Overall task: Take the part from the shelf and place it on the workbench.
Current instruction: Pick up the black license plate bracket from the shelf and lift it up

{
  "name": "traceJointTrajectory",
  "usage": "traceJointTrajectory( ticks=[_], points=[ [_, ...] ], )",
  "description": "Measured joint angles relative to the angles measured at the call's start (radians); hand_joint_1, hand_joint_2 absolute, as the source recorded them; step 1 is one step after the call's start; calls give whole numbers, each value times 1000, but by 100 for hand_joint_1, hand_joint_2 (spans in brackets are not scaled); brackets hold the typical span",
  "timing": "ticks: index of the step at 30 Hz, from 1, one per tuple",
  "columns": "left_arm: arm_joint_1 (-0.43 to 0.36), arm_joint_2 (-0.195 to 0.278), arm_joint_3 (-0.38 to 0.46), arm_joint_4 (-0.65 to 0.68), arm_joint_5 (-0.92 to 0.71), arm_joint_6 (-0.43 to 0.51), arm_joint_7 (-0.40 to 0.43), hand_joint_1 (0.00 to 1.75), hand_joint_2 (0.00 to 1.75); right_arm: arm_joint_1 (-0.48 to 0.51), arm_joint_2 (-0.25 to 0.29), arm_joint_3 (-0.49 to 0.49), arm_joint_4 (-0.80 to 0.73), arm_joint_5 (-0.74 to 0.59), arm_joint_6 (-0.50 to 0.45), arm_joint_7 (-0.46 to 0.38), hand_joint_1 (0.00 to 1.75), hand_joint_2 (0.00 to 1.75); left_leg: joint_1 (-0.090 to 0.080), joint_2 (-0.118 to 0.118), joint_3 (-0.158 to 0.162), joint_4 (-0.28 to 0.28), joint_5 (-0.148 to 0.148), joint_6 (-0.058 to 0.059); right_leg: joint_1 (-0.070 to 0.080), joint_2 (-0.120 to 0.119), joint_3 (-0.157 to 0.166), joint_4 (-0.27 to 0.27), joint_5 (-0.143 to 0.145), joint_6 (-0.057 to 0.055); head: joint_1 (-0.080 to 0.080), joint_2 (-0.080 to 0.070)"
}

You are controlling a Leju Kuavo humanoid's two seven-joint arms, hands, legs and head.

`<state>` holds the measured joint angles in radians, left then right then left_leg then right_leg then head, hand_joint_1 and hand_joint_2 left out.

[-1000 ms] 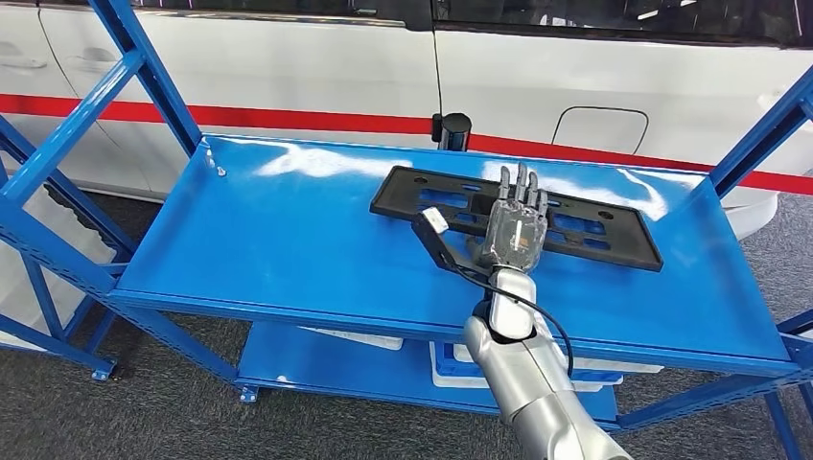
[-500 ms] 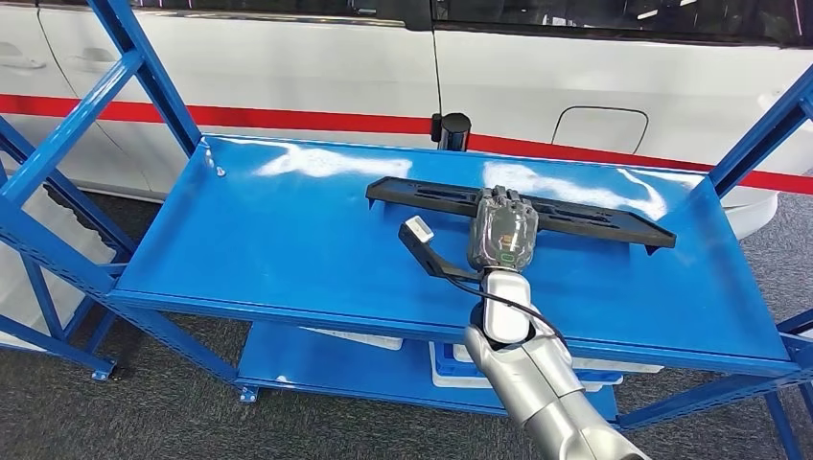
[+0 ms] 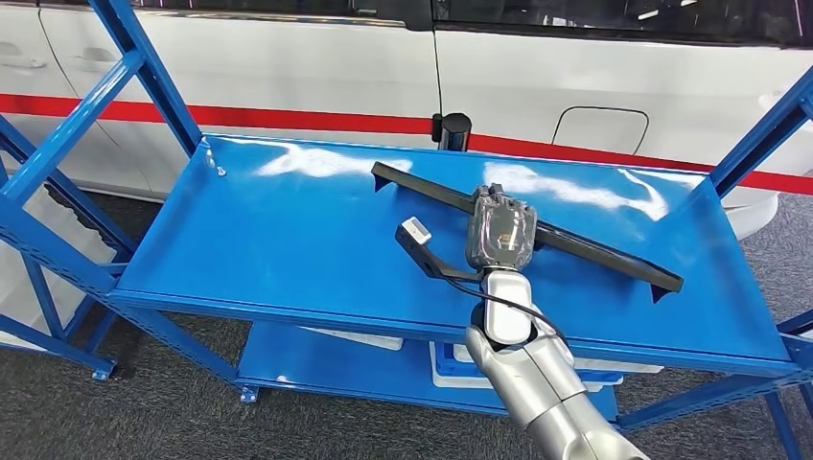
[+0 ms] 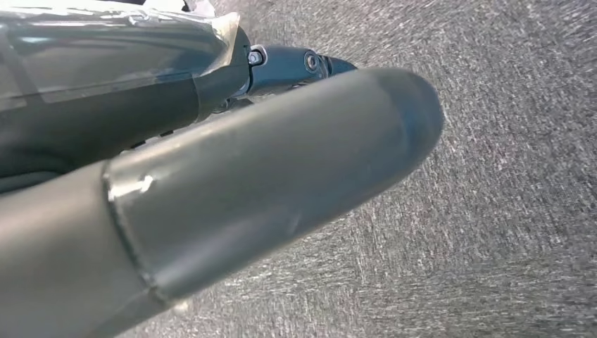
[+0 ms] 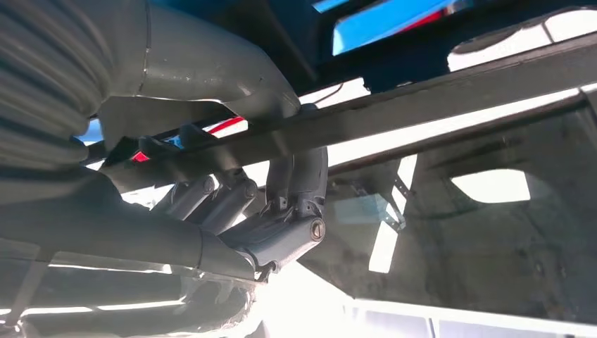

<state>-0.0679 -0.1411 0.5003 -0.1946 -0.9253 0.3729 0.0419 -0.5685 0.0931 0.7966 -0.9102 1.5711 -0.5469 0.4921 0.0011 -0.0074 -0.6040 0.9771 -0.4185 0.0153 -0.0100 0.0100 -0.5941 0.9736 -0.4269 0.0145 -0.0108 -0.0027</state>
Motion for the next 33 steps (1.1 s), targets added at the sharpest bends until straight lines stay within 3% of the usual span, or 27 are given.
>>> traceJointTrajectory(
  ticks=[2,4,6,8,10,14,18,27,33],
  points=[
    [0,0,5,0,4,2,-6,0,0,3,-3,0,-9,0,0,0,175,175,0,0,0,0,0,0,0,0,0,0,0,0,0,0],
    [0,0,10,0,9,7,-17,0,87,6,-7,0,-18,0,-1,0,175,175,0,0,0,0,0,0,0,0,0,0,0,0,0,0],
    [-1,-2,27,0,50,23,-79,0,87,17,-13,-4,-39,0,-11,-3,175,175,0,0,0,0,0,0,0,0,-1,0,0,0,0,0],
    [-6,-5,69,0,149,27,-206,0,0,35,-20,-16,-84,0,-32,-23,175,175,0,0,0,0,0,0,0,0,-1,0,0,0,0,0],
    [-17,-8,134,0,261,-8,-333,0,0,61,-25,-42,-156,-9,-56,-91,175,175,0,0,-1,0,0,0,0,0,-1,0,0,0,0,0],
    [-54,-14,246,-1,353,-111,-469,0,175,106,-12,-138,-353,-133,-61,-342,175,175,0,0,-1,0,0,0,0,0,-1,0,0,0,0,0],
    [-80,-23,300,-1,368,-171,-494,0,175,105,6,-208,-524,-246,-5,-458,175,175,0,0,-1,0,0,0,0,0,0,0,0,0,0,0],
    [-91,-40,330,-1,348,-168,-470,0,175,57,29,-253,-681,-365,59,-500,175,175,0,0,0,0,0,0,0,0,0,0,0,0,0,0],
    [-92,-48,331,-1,342,-194,-400,0,175,34,29,-274,-715,-475,70,-502,175,175,0,0,0,0,0,0,0,0,0,0,0,0,0,0]
  ],
)
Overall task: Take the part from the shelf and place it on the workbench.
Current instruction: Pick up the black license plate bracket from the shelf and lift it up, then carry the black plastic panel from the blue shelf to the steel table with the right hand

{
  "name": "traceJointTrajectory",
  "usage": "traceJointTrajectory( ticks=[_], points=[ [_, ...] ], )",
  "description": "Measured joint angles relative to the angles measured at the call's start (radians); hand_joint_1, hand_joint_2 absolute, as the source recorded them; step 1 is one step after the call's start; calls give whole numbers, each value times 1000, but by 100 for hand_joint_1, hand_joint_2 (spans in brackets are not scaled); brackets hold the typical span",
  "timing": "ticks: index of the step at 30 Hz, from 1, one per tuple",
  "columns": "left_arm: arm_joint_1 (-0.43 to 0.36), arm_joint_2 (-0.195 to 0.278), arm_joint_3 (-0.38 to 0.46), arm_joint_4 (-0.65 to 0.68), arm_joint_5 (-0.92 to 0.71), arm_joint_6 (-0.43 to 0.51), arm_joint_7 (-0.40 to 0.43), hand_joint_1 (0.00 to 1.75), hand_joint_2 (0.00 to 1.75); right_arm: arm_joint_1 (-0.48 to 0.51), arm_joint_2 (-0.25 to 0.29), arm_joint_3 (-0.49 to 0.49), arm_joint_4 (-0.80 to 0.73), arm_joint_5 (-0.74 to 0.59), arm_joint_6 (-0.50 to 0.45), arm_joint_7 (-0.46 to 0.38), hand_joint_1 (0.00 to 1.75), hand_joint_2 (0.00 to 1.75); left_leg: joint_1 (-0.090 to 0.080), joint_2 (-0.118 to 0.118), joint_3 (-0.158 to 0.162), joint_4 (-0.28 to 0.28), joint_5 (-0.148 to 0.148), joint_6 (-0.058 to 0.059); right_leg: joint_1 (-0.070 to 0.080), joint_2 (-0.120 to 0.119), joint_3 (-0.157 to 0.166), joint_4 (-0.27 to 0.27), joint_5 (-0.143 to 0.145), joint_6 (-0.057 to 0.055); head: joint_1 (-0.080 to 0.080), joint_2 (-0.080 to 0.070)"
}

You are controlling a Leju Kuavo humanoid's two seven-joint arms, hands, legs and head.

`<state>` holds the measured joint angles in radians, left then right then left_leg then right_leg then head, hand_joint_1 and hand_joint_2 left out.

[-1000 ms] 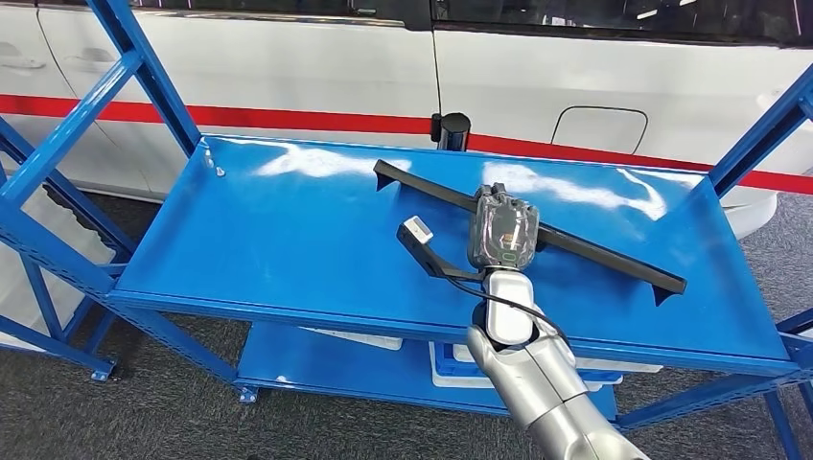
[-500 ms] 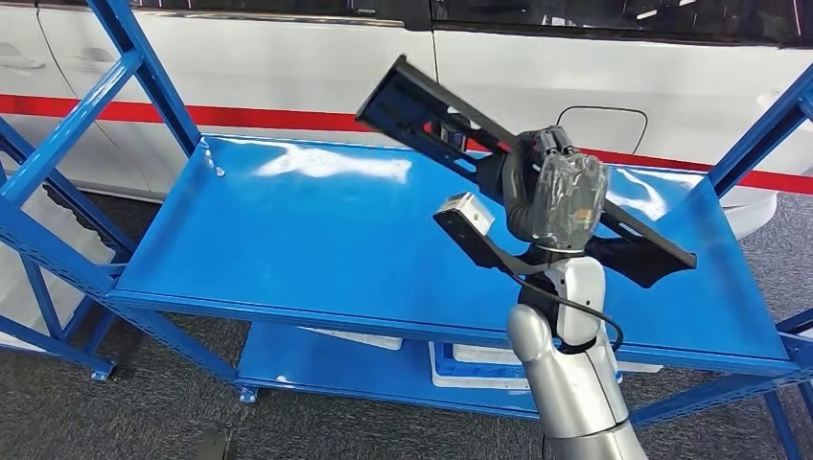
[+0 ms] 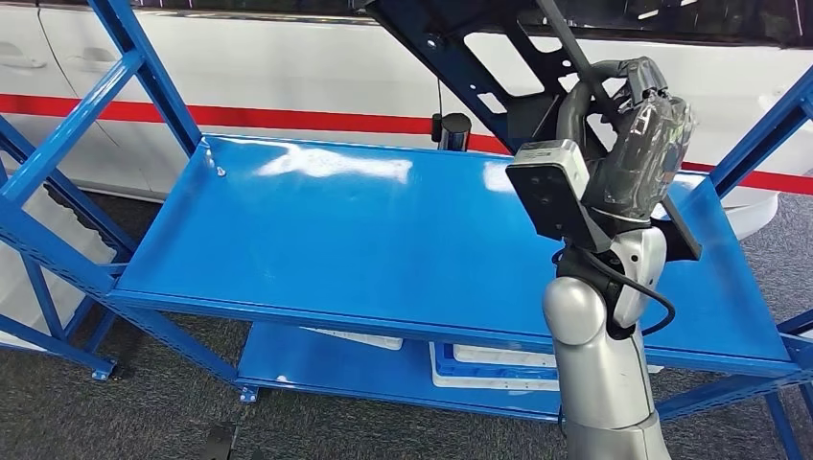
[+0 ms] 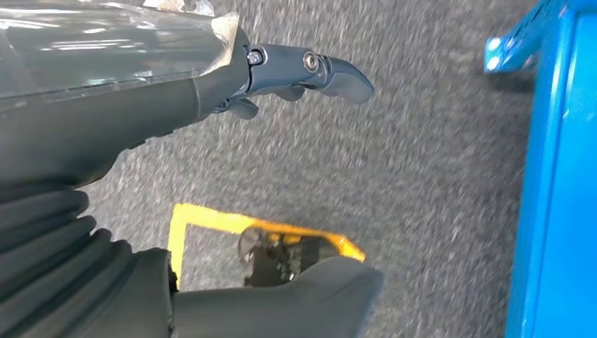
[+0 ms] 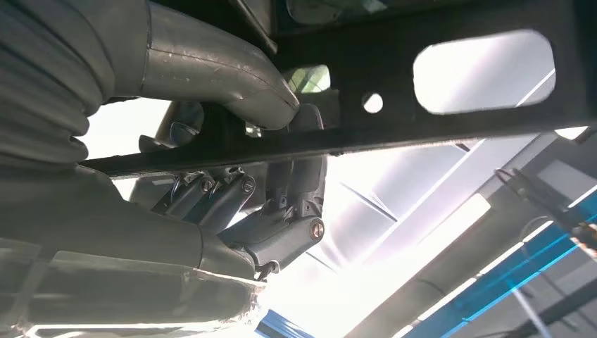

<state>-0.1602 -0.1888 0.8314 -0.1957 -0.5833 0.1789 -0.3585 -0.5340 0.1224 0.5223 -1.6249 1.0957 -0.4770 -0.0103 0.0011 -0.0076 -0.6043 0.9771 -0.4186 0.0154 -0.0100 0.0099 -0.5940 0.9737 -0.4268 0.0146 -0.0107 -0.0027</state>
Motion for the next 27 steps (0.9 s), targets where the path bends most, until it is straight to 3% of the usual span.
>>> traceJointTrajectory(
  ticks=[7,14,18,23,25,27],
  points=[
    [1,1,18,0,18,-38,37,0,175,0,0,-21,1,-113,17,-13,175,175,0,0,0,0,0,0,0,0,0,0,0,0,0,0],
    [4,4,51,0,35,-9,84,0,175,0,12,-34,16,-156,22,-25,175,175,-1,0,-1,1,-2,2,-3,0,1,-1,0,0,0,0],
    [5,8,66,0,25,34,131,0,175,1,24,-36,23,-181,31,-24,175,175,-2,0,-1,4,-5,7,-8,0,3,-1,-1,3,0,0],
    [5,10,67,0,14,31,162,0,175,1,31,-43,25,-211,39,-24,175,175,-5,0,3,5,-1,22,-11,0,7,0,0,17,0,0],
    [4,9,67,0,7,33,173,0,175,2,33,-49,25,-224,40,-23,175,175,0,3,10,-7,7,32,-9,-2,-8,33,-25,14,1,0],
    [4,8,67,0,0,41,184,0,175,7,32,-55,25,-237,40,-23,175,175,1,6,14,-14,12,38,-8,-3,-55,147,-85,5,3,0]
  ],
)
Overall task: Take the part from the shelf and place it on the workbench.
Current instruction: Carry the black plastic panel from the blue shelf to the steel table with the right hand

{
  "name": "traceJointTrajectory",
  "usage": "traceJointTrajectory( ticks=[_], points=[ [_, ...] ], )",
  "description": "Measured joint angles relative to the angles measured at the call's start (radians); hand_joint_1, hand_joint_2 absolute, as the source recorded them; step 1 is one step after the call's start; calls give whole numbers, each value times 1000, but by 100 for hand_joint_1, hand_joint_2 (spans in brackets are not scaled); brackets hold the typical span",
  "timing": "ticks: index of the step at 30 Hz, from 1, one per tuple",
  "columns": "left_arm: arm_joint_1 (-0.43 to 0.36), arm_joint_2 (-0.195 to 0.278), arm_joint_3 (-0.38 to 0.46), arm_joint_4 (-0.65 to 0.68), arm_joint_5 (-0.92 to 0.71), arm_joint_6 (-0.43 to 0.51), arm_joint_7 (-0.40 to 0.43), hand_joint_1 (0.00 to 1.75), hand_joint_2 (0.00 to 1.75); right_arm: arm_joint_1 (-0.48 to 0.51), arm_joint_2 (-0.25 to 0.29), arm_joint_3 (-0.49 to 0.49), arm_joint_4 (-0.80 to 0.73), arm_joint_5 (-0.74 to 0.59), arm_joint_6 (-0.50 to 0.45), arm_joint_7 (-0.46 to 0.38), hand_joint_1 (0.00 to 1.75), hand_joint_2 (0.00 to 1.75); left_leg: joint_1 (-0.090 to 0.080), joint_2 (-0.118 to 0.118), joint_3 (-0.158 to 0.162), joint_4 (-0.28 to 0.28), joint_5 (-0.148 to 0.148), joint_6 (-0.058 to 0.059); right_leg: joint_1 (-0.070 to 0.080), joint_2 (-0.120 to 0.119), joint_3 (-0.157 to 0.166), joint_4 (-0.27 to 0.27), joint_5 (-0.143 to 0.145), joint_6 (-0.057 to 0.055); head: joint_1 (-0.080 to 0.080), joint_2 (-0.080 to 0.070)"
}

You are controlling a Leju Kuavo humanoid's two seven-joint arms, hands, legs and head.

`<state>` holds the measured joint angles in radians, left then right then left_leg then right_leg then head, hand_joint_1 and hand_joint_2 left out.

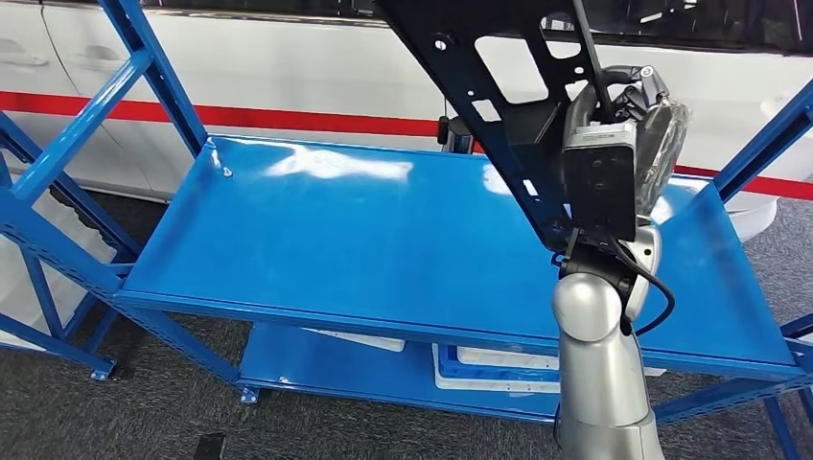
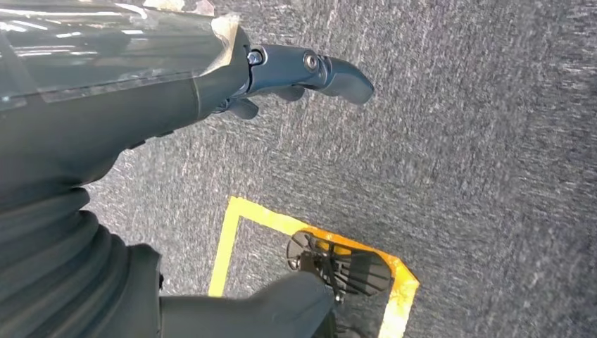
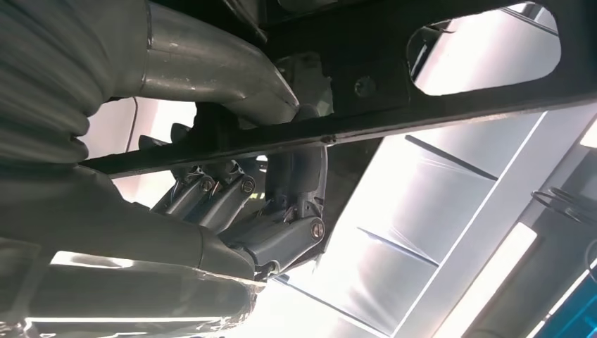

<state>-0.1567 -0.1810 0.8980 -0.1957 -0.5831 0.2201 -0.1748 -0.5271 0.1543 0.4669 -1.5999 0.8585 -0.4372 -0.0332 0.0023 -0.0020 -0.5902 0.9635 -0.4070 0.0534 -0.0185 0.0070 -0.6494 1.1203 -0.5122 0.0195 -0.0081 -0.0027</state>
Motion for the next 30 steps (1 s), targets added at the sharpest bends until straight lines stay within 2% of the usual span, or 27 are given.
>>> traceJointTrajectory(
  ticks=[2,3,4,6,7,8,9,12,13,14,15,17,18,19,20,21,23,24,26,28,29,30],
  points=[
    [0,0,0,0,-7,9,10,0,175,10,-3,-6,0,-9,0,0,175,175,0,0,-2,1,1,0,-1,0,-56,137,-55,-2,1,0],
    [0,0,0,0,-9,12,13,0,175,15,-4,-8,0,-12,0,0,175,175,0,0,-3,1,2,0,-1,0,-66,169,-63,3,2,0],
    [1,0,0,0,-12,14,16,0,175,19,-5,-10,0,-14,0,0,175,175,0,0,-4,3,2,-2,-2,0,-52,153,-52,12,2,0],
    [1,-1,0,0,-13,16,19,0,175,21,-5,-11,0,-15,0,0,175,175,2,-1,-7,11,1,-7,-9,-4,25,21,-4,31,2,0],
    [0,-1,0,0,-14,17,19,0,175,21,-5,-12,0,-16,0,0,175,175,2,-2,-11,16,0,-12,-8,-4,67,-45,17,33,3,0],
    [0,0,0,0,-14,18,19,0,175,21,-5,-12,0,-16,0,-1,175,175,1,-2,-14,22,-1,-18,-8,-3,91,-87,30,32,3,0],
    [0,0,0,0,-14,20,19,0,175,21,-5,-14,-1,-16,0,-1,175,175,-1,-3,-19,29,-1,-24,-8,-1,100,-105,34,27,4,0],
    [1,2,0,0,-20,26,23,0,175,20,-4,-19,-1,-23,0,-2,175,175,0,-6,-32,44,-1,-37,-12,4,85,-103,36,10,-1,0],
    [2,3,0,0,-25,31,28,0,175,20,-4,-20,-1,-29,0,-2,175,175,3,-6,-39,56,-15,-41,-13,4,80,-102,40,2,-4,0],
    [2,3,0,0,-31,37,33,0,175,20,-4,-21,-1,-37,0,-3,175,175,5,-6,-52,87,-45,-46,-13,3,73,-102,46,-7,-6,0],
    [3,4,0,0,-37,43,39,0,175,19,-4,-22,-1,-46,0,-6,175,175,7,-5,-70,137,-87,-51,-12,2,66,-103,52,-15,-7,0],
    [4,5,0,0,-45,54,47,0,175,19,-4,-24,0,-66,0,-14,175,175,8,-3,-111,270,-173,-57,-7,1,51,-102,63,-26,-9,0],
    [6,6,0,0,-46,57,49,0,175,19,-4,-24,1,-75,1,-17,175,175,8,-3,-119,315,-193,-57,-5,0,44,-101,68,-28,-9,0],
    [8,6,0,0,-47,59,50,0,175,18,-4,-25,1,-82,1,-19,175,175,8,-3,-111,326,-193,-55,-3,0,38,-101,73,-29,-9,0],
    [9,7,0,0,-47,59,51,0,175,18,-4,-26,2,-88,1,-21,175,175,7,-3,-82,296,-176,-49,0,0,33,-101,77,-28,-9,0],
    [11,8,0,0,-47,60,51,0,175,17,-4,-27,2,-93,2,-23,175,175,6,-3,-36,233,-151,-41,2,0,29,-101,81,-27,-9,0],
    [11,12,0,0,-50,61,51,0,175,13,-4,-29,1,-104,3,-29,175,175,-1,-4,54,94,-117,-23,5,-1,25,-101,89,-22,-8,0],
    [12,13,0,0,-52,62,51,0,175,11,-4,-30,1,-110,5,-33,175,175,-6,-4,80,52,-111,-18,5,-2,24,-101,93,-16,-8,0],
    [14,15,0,0,-53,65,51,0,175,9,-5,-33,0,-124,6,-40,175,175,-15,-4,87,31,-104,-14,1,-5,22,-103,103,-2,-11,0],
    [17,16,0,0,-53,69,51,0,175,10,-7,-36,0,-139,6,-50,175,175,-12,0,82,18,-84,-5,2,-6,12,-94,98,8,-13,0],
    [17,16,0,0,-53,70,51,0,175,9,-8,-38,0,-145,6,-54,175,175,-9,2,77,11,-72,1,4,-6,2,-76,81,8,-9,0],
    [18,16,0,0,-53,72,51,0,175,9,-11,-40,0,-149,5,-57,175,175,-6,5,69,5,-60,5,5,-6,-16,-35,47,3,-6,0]
  ],
)
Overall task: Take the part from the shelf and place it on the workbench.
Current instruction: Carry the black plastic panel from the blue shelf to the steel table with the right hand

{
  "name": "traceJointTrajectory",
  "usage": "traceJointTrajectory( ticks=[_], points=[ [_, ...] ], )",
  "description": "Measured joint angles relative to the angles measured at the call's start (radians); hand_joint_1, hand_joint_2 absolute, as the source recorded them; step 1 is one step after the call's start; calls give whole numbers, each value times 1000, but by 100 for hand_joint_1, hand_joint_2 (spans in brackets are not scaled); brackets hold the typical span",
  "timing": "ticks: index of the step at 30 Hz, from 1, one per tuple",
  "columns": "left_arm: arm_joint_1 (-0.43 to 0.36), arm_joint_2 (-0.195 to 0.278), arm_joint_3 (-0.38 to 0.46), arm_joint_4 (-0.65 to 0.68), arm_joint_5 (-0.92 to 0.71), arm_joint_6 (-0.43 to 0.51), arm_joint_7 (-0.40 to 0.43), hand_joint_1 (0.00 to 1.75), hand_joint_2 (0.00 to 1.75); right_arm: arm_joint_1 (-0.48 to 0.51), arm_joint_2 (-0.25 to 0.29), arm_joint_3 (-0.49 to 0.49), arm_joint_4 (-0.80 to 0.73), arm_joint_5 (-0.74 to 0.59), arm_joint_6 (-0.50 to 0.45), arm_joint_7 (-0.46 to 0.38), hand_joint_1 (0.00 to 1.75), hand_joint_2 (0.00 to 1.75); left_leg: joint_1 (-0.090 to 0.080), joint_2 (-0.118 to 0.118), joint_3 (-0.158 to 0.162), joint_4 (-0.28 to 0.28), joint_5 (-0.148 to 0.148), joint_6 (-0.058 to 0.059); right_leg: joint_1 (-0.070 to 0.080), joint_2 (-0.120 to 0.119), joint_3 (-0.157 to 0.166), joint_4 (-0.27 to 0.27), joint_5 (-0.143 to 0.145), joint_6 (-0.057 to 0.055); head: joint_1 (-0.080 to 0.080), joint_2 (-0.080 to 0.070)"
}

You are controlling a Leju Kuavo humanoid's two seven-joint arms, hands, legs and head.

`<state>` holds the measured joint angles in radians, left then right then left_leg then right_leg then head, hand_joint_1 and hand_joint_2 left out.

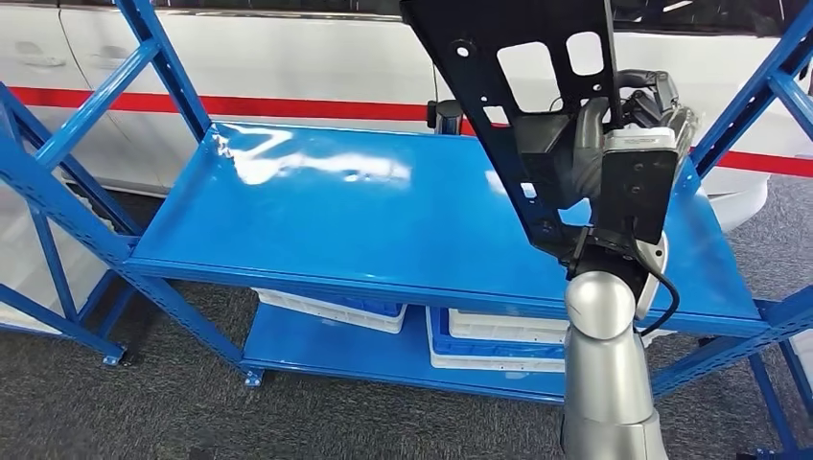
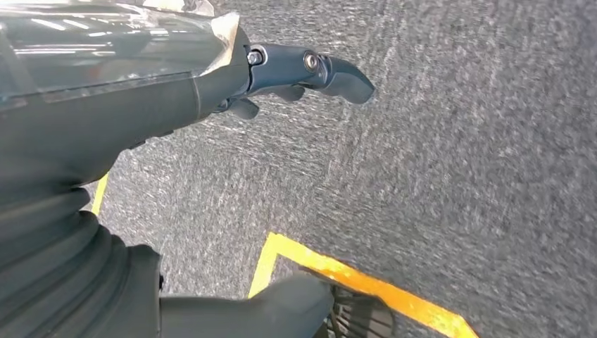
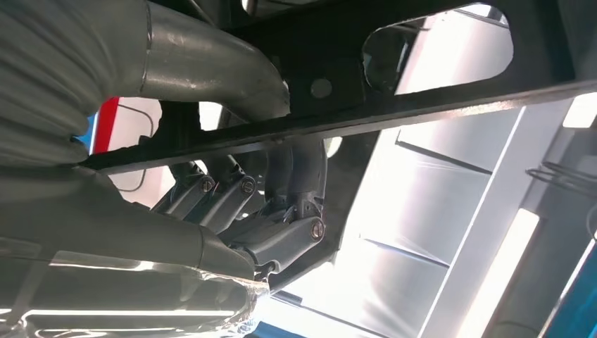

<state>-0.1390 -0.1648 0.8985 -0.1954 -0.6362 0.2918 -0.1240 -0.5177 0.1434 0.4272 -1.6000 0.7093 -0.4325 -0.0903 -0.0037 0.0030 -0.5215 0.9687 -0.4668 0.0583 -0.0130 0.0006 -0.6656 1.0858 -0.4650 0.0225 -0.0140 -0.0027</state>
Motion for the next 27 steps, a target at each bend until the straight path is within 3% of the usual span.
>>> traceJointTrajectory(
  ticks=[2,3,4,5,7,9,10,12,14,16,17,18,19,20,21,23,25,27],
  points=[
    [2,0,0,0,0,1,0,0,175,3,-5,-4,0,-6,-2,-4,175,175,-2,2,-23,1,17,4,-1,0,-41,127,-78,-7,7,0],
    [3,-1,0,0,0,1,0,0,175,6,-7,-5,0,-8,-3,-6,175,175,-2,2,-36,2,26,3,-2,0,-54,188,-104,-5,8,0],
    [4,-2,0,0,1,1,0,0,175,9,-9,-6,0,-10,-3,-8,175,175,-2,3,-48,4,33,2,-3,0,-52,216,-109,2,8,0],
    [4,-2,0,0,2,1,0,0,175,12,-11,-7,0,-13,-4,-10,175,175,-2,4,-59,7,40,1,-3,0,-32,208,-99,12,8,0],
    [5,-2,1,0,6,0,0,0,175,14,-12,-7,0,-18,-5,-14,175,175,-2,4,-79,17,49,-5,-6,-1,57,88,-61,28,9,0],
    [6,-3,2,0,8,0,-1,0,175,16,-12,-8,0,-22,-8,-17,175,175,-4,3,-96,31,58,-15,-3,0,138,-39,-50,25,8,0],
    [7,-3,3,0,8,0,-1,0,175,17,-12,-9,0,-23,-9,-19,175,175,-6,3,-102,36,62,-20,-1,1,155,-70,-54,20,7,0],
    [11,-2,4,0,7,1,-2,0,175,23,-12,-10,0,-24,-13,-22,175,175,-5,3,-109,39,71,-33,-2,1,151,-77,-48,5,5,0],
    [15,0,5,0,7,2,-3,0,175,25,-11,-12,-1,-25,-16,-24,175,175,-2,-1,-124,63,40,-45,-9,0,137,-79,-32,-17,3,0],
    [17,0,5,0,5,2,-3,0,175,26,-10,-13,-4,-25,-18,-25,175,175,3,-3,-157,155,-49,-57,-11,-1,116,-80,-13,-34,-1,0],
    [18,0,5,0,4,2,-3,0,175,27,-10,-14,-5,-25,-19,-25,175,175,6,-4,-175,223,-95,-62,-10,-2,104,-80,-3,-38,-2,0],
    [18,0,5,0,2,2,-3,0,175,29,-10,-14,-5,-25,-19,-26,175,175,9,-4,-189,284,-123,-67,-9,-2,92,-79,7,-38,-3,0],
    [18,0,5,0,1,2,-2,0,175,32,-10,-15,-5,-25,-20,-26,175,175,12,-4,-191,324,-127,-70,-8,-2,79,-79,17,-37,-3,0],
    [18,0,5,0,0,2,-2,0,175,35,-10,-15,-6,-25,-22,-26,175,175,14,-4,-176,329,-110,-71,-8,-2,68,-78,26,-35,-3,0],
    [17,0,5,0,-1,2,-1,0,175,39,-10,-16,-8,-25,-23,-27,175,175,16,-4,-143,299,-82,-69,-8,-2,57,-77,35,-32,-3,0],
    [16,0,5,0,-2,3,0,0,175,42,-10,-19,-15,-26,-24,-28,175,175,15,-6,-38,159,-45,-60,-7,-1,42,-77,50,-24,-3,0],
    [14,1,5,0,-2,3,1,0,175,43,-10,-23,-23,-27,-25,-28,175,175,9,-8,43,37,-54,-49,-6,-2,36,-78,66,-11,-2,0],
    [14,1,5,0,-3,3,2,0,175,44,-10,-25,-27,-27,-26,-29,175,175,2,-9,53,4,-56,-37,-7,-4,34,-85,84,6,-2,0]
  ],
)
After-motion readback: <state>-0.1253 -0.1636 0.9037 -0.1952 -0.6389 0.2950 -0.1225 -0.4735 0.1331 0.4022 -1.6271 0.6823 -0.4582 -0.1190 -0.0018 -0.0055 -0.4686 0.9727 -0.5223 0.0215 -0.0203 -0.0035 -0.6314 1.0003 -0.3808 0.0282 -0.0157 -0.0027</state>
